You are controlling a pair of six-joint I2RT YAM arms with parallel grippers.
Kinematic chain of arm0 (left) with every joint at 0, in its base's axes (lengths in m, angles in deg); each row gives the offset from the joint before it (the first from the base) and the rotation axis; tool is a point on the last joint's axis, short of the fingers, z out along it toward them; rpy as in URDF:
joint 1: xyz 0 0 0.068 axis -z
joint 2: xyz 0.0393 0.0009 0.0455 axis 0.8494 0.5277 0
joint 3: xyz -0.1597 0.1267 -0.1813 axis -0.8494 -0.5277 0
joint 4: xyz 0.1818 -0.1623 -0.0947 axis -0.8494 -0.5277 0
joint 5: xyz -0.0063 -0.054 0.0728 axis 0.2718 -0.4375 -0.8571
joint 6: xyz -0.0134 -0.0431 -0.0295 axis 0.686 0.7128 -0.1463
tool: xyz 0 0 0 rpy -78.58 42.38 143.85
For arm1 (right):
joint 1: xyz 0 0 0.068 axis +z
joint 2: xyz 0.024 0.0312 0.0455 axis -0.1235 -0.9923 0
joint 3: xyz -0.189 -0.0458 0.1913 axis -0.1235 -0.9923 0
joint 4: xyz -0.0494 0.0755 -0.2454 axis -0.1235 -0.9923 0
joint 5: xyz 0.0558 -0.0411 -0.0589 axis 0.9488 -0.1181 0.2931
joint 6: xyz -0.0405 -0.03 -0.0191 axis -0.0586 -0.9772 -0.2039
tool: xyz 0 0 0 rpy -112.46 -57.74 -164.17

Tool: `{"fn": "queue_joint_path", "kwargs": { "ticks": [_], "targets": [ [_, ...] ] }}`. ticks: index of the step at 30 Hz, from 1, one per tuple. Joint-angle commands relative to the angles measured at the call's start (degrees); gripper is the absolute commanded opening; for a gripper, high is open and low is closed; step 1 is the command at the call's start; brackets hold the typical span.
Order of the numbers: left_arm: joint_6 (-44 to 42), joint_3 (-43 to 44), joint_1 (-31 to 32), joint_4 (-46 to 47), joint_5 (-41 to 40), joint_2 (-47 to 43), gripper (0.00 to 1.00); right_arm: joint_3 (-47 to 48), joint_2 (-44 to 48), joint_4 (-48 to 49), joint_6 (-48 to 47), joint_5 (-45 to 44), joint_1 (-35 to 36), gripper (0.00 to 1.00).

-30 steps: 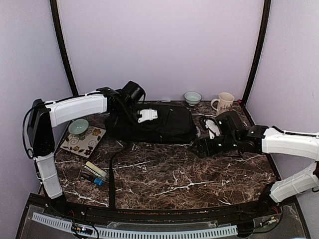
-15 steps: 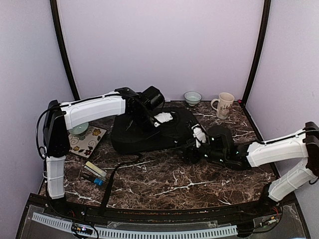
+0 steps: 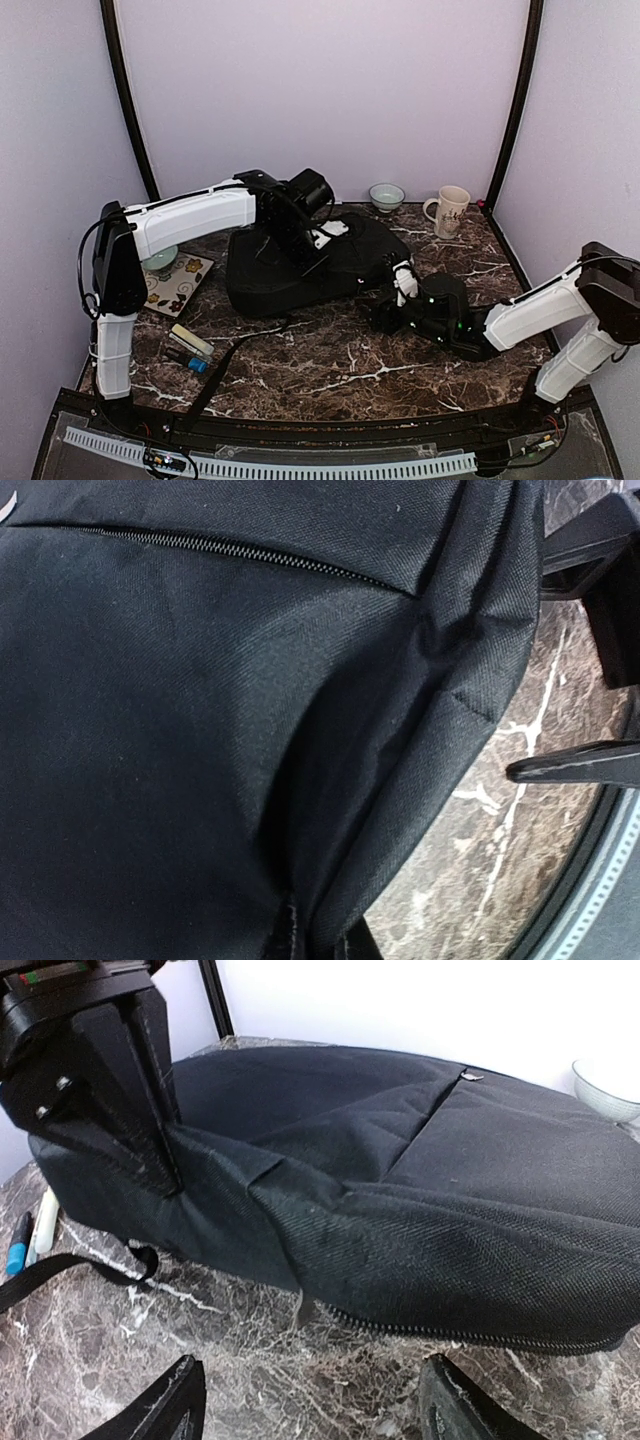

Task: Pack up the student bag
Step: Pick up the student bag from the center of the board, then hold the largest pocket of the student bag, then pick up the largest pocket of the bag from the student bag.

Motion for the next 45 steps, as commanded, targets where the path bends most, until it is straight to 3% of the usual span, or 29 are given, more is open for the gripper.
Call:
{"fn": "queue_joint_path", "kwargs": {
  "ticks": [1,11,18,26,45],
  "targets": [
    [5.78,2.26,0.97,0.07,7.50,-1.77,0.00,-1.32,-2.77,10.25,-0.59,-3.06,0.38,0.74],
    [8.97,2.90,1.63,0.14,10.60,-1.77,0.00,-0.24,-11.65,21.39,0.46,-2.77,-1.33,0.77],
    [9.75,3.07,2.35,-1.77,10.08,-1.57,0.00,0.33,-15.16,27.36,1.23,-1.83,-2.08,0.59],
    [10.28,3.13,2.64,-2.65,9.60,-1.41,0.00,0.77,-15.56,30.60,0.72,0.27,-2.08,0.51],
    [13.80,3.61,2.73,-2.13,7.11,0.30,0.00,3.21,-12.47,24.59,-0.36,1.89,-1.82,0.18]
  ]
}}
